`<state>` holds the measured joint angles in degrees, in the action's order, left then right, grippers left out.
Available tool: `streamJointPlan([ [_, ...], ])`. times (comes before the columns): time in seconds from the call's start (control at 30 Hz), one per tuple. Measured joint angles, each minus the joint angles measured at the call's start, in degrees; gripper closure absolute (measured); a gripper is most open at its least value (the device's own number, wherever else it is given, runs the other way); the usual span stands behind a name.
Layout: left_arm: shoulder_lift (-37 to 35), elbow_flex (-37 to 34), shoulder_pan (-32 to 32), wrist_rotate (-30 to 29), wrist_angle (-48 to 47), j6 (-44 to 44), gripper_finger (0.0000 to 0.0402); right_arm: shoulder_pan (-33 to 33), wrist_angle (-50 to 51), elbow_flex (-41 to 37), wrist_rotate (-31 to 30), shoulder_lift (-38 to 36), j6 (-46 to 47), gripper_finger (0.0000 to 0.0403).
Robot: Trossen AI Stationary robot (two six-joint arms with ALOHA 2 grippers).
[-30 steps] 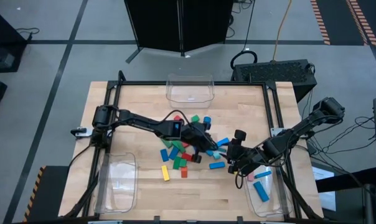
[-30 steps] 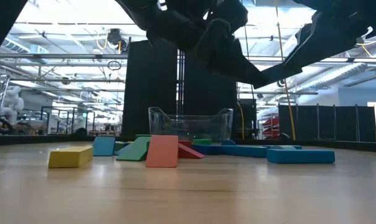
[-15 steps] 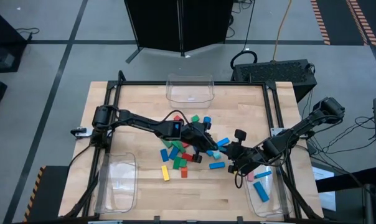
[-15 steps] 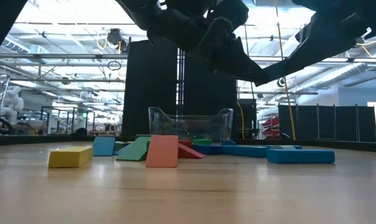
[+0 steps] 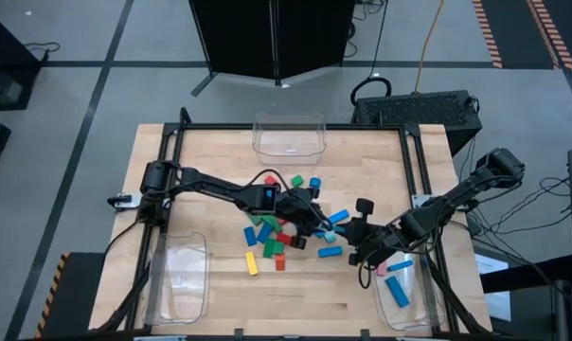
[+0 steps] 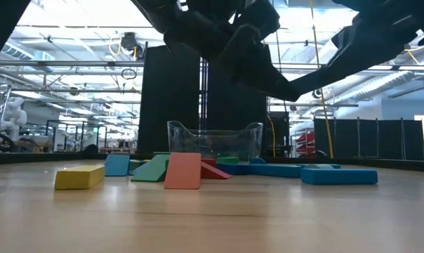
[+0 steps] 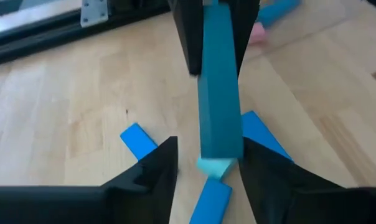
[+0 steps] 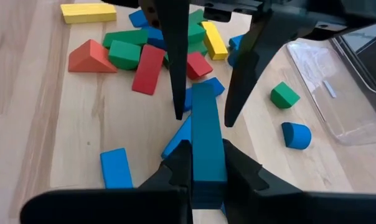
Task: Sort blocks by size
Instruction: Put the dark blue rectangle block into the bottom right transparent bin
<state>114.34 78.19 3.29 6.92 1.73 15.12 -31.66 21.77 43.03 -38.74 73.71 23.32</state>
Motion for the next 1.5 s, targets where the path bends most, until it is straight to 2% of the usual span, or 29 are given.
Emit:
streamJointPlan([
  [0.17,0.0,0.0,0.0,-0.7,-4.3,0.0,0.0224,0.0,3.4,1.2,0.1,0.0,-0.2,0.0365],
  [0.47,-2.5,0.0,0.0,-1.4,-12.0,0.1,0.0224,-0.7,16.4,7.8,0.1,-0.1,1.5,0.0365],
  [0.7,-3.1,0.0,0.0,-1.4,-14.4,0.2,0.0223,-3.8,34.8,16.2,0.3,-0.1,8.9,0.0365],
  [0.83,-3.1,0.0,0.0,-1.4,-15.4,0.2,0.0223,-5.9,44.7,20.8,3.8,-0.1,14.7,0.0365],
  [1.0,-3.1,0.0,0.0,-1.4,-15.4,0.3,0.0223,-8.4,51.4,23.6,8.8,-0.1,19.6,0.0364],
  [1.17,-3.1,0.0,0.0,-1.4,-15.9,0.5,0.0223,-10.2,55.0,23.9,15.9,-0.1,25.0,0.0364],
  [1.5,-3.1,0.0,0.0,-2.1,-15.8,0.8,0.0223,-13.0,55.5,23.9,24.7,-0.1,31.5,0.0364],
])
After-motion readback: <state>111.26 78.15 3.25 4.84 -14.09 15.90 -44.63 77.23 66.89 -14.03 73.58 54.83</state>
